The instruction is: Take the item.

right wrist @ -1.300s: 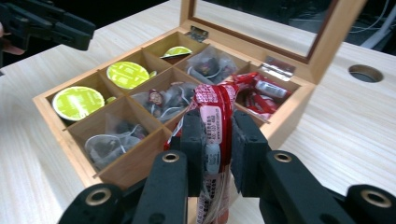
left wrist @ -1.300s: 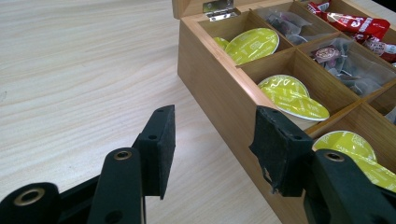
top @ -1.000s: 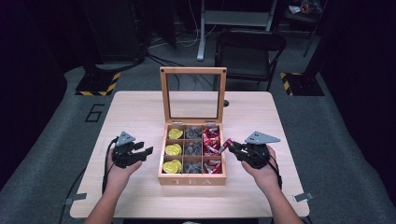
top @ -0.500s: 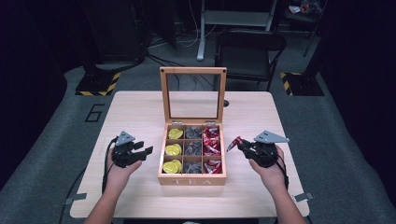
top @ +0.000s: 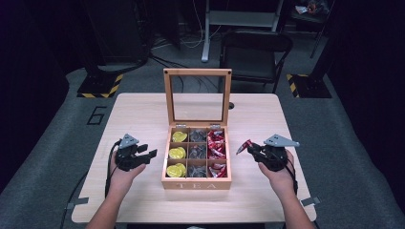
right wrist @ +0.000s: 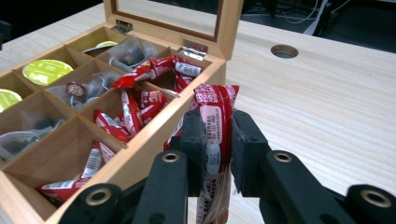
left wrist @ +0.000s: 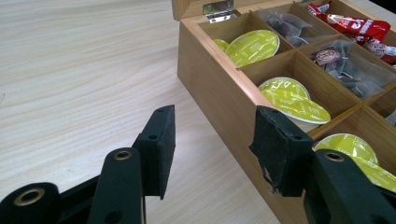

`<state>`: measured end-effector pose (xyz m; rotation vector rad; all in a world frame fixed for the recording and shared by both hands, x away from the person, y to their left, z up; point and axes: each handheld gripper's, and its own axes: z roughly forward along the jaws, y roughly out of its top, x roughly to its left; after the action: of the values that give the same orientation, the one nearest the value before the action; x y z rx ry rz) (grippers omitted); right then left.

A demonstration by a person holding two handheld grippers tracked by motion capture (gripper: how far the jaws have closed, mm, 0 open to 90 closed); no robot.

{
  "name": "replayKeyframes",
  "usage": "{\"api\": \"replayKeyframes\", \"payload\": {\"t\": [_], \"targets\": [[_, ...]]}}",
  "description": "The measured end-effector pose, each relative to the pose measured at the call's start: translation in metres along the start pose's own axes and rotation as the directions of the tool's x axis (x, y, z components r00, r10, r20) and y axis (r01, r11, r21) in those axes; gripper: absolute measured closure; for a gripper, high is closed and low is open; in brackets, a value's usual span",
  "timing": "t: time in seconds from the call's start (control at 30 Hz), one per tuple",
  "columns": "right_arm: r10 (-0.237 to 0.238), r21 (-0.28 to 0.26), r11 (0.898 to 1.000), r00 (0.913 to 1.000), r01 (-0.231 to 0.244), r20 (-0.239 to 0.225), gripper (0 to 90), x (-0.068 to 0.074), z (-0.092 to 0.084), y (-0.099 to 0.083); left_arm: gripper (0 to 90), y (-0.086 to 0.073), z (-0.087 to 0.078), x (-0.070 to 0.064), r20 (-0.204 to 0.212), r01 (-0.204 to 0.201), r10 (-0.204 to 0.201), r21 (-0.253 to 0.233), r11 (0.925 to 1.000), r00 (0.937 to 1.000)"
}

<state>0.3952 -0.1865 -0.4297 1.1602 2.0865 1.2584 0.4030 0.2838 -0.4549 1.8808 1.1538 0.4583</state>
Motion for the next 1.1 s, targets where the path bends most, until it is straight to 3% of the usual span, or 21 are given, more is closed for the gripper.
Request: {"api": "replayKeyframes", "payload": {"t": [0.37, 0.63, 0.8, 1.1], "targets": [[0.034, 0.023, 0.999, 0.9984, -0.035, 0.046, 76.2, -0.013, 0.012, -0.017, 49.0, 0.0, 0.0, 0.001, -0.002, -0.004, 0.004, 0.002, 1.0, 1.0], [0.051, 0.067, 0.996, 0.9961, -0.056, 0.072, 76.2, -0.025, 0.025, -0.03, 49.0, 0.0, 0.0, 0.001, -0.001, -0.005, 0.005, 0.002, 1.0, 1.0], [0.107, 0.098, 0.989, 0.9917, -0.114, 0.071, 76.2, -0.033, 0.033, -0.037, 49.0, -0.001, 0.0, 0.002, -0.003, -0.003, 0.003, -0.003, 1.0, 1.0], [0.148, 0.124, 0.979, 0.9833, -0.161, 0.106, 75.8, -0.044, 0.037, -0.046, 49.0, -0.001, 0.0, 0.002, -0.004, -0.002, 0.002, 0.0, 1.0, 1.0]]}}
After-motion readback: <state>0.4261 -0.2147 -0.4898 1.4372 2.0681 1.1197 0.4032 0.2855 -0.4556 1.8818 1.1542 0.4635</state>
